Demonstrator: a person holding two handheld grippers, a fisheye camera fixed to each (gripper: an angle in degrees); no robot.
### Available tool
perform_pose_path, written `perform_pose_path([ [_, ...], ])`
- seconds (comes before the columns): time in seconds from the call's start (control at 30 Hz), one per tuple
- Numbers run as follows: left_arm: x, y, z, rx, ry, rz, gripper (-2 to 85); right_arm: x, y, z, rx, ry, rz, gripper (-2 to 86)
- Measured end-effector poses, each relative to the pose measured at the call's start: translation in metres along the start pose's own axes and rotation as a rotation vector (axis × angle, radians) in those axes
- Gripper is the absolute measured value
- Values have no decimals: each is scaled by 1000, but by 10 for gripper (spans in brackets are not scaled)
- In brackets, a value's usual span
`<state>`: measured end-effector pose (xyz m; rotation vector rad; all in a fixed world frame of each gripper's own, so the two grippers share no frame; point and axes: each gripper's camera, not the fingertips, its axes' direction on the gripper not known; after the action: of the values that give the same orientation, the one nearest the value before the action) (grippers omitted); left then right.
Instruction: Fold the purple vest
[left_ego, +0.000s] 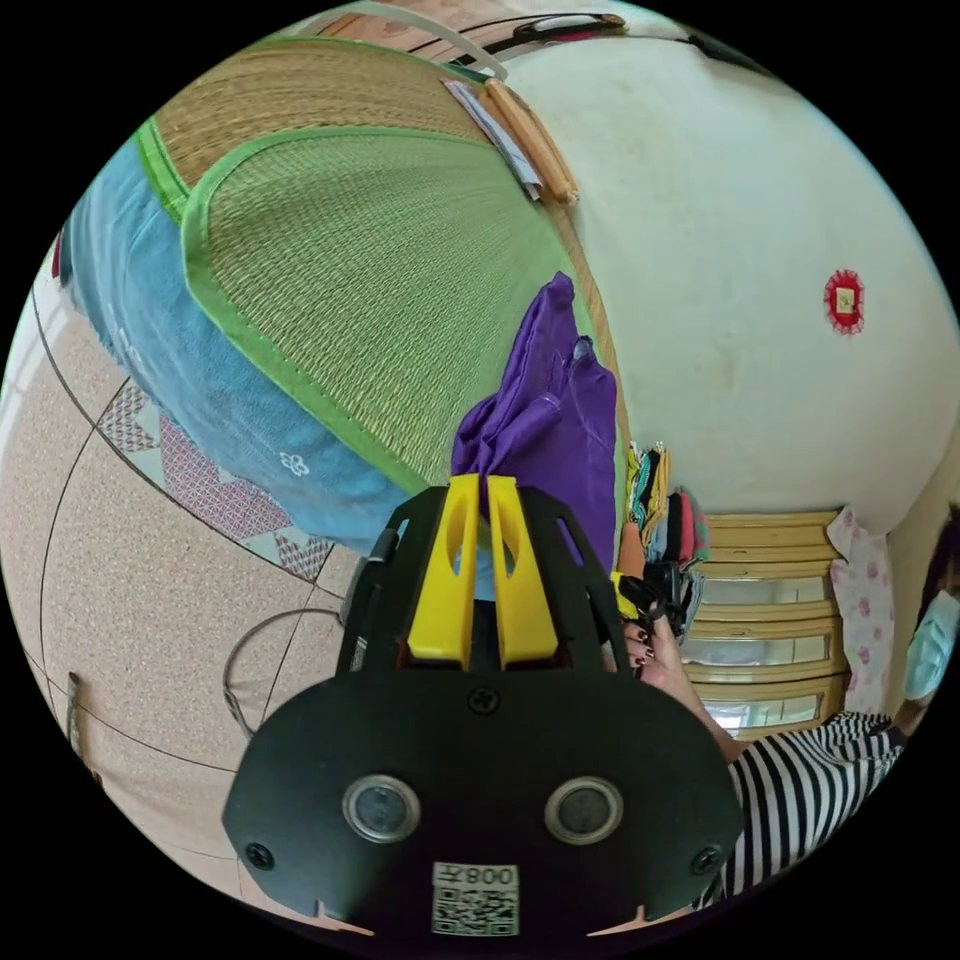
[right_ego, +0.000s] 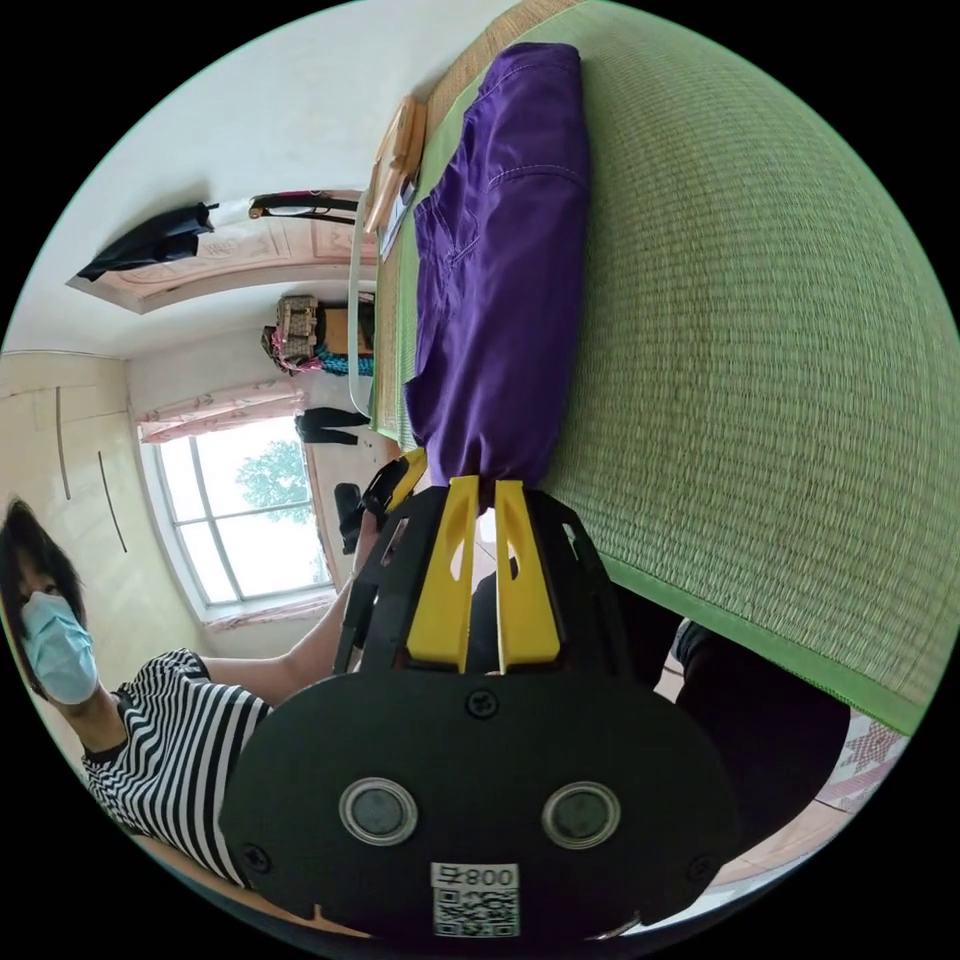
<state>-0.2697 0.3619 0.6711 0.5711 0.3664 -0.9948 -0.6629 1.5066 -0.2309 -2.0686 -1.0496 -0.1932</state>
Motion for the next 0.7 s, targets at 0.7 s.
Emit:
perform_pose_path([
  [0.7, 156, 69, 123, -475, -141, 767, 15, 24, 1, -21, -14, -61, 8, 44],
])
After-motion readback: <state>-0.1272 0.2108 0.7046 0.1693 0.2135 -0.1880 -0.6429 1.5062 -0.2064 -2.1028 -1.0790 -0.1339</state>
